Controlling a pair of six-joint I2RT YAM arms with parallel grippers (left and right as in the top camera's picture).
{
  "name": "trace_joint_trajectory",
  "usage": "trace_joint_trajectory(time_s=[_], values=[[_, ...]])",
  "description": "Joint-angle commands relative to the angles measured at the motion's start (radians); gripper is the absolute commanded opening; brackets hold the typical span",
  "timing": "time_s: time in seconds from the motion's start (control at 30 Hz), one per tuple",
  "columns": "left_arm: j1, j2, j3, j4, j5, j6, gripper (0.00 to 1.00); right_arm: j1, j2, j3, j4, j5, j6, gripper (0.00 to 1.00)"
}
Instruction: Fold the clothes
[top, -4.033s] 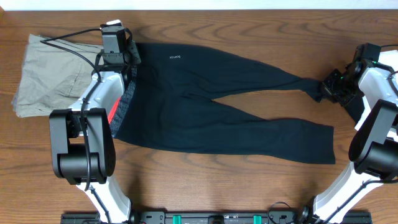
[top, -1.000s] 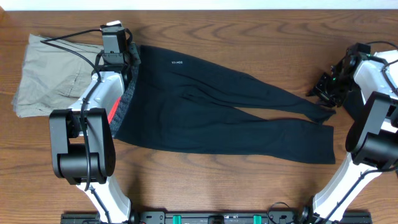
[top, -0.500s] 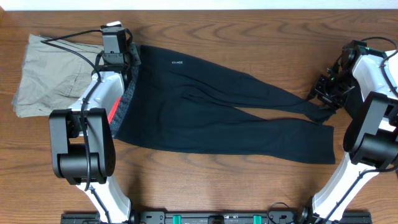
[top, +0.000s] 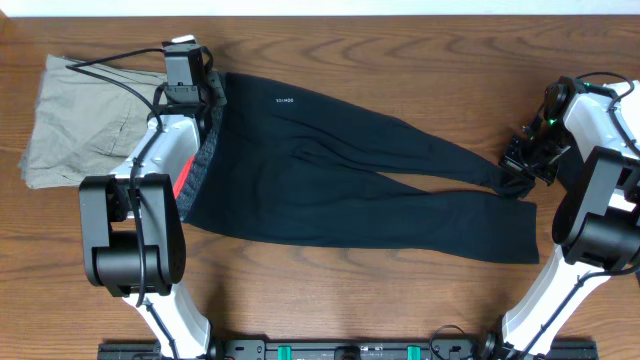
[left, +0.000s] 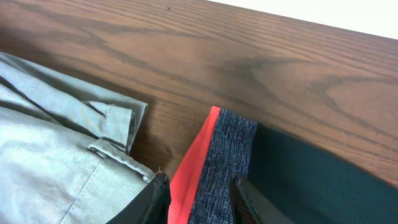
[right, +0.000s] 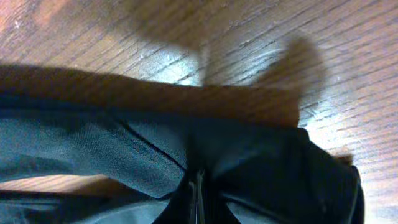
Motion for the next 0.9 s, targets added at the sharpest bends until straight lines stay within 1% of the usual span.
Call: trace_joint_trajectory(time_s=[0.0,0.17,0.33,0.43,0.47,0.5,0.53,0.57,0.6,0.63,0.7,0.8,0.87], values=[[0.005,-0.019,0.019,-0.004,-0.010,0.006,0.35,0.006,-0.016,0.016,-0.019,0.005,0.015,0.01],[0.005,-0.018,0.019,-0.010,-0.010,0.006,0.35,0.007,-0.107,0.047,-0.044,0.015,0.015,0.01],[0.005,-0.018,0.019,-0.014,-0.010,0.006,0.35,0.007,-0.227,0.054,-0.053,0.167,0.015,0.01],[0.005,-0.018,0.019,-0.019,-0.010,0.005,0.35,0.007,-0.274,0.054,-0.079,0.181,0.040,0.01],[0.005,-0.018,0.019,-0.021,-0.010,0.005,0.35,0.007,-0.281,0.054,-0.091,0.174,0.045,0.05],[0.005,-0.018,0.019,-0.023,-0.010,0.005,0.35,0.007,-0.283,0.054,-0.106,0.176,0.045,0.13],[0.005,-0.018,0.019,-0.024,-0.010,0.005,0.35,0.007,-0.282,0.053,-0.118,0.183,0.045,0.29],[0.005,-0.018,0.019,-0.026,-0.010,0.005,0.34,0.006,-0.278,0.048,-0.123,0.193,0.046,0.52],[0.005,-0.018,0.019,-0.027,-0.009,0.005,0.35,0.005,-0.277,0.040,-0.122,0.196,0.046,0.62],[0.005,-0.018,0.019,-0.029,-0.009,0.005,0.34,0.002,-0.274,0.027,-0.112,0.196,0.055,0.66],[0.005,-0.018,0.019,-0.033,-0.010,0.005,0.35,-0.002,-0.269,-0.007,-0.082,0.196,0.082,0.66],[0.005,-0.018,0.019,-0.042,-0.010,0.005,0.35,-0.014,-0.267,-0.076,-0.003,0.196,0.118,0.64],[0.005,-0.018,0.019,-0.046,-0.010,0.005,0.34,-0.030,-0.266,-0.117,0.045,0.188,0.147,0.60]])
